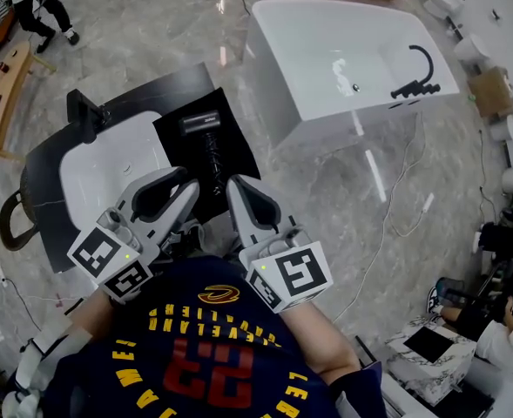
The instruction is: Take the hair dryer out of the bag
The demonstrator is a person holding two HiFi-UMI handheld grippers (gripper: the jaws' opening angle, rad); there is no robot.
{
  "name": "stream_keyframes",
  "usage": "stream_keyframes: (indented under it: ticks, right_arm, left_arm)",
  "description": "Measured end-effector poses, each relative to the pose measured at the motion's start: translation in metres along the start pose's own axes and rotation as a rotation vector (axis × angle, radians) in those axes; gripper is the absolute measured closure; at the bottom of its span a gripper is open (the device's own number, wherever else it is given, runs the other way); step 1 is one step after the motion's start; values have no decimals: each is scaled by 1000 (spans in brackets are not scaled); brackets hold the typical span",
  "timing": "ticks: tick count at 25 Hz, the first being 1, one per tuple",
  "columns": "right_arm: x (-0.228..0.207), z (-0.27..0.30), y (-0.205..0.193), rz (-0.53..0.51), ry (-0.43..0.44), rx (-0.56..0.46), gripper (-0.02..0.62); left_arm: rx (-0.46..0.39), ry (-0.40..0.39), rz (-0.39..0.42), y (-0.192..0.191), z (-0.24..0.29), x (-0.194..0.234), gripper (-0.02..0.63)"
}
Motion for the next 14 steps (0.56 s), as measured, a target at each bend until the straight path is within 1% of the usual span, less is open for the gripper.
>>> stream_keyframes:
  ticks: [14]
  right_arm:
    - [2,-2,-4,22,-14,23,586]
  left_arm:
    - [6,-5,-6,-1,-3,-2,505]
Point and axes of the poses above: the fingertips, and each gripper's own axes: z forward along the fingers, x to its left, y out of its top, the point moved 3 cm from there along -z, backward along the fingers, and after that the axes turned 10 degrees about -x, right-handed, at the moved point
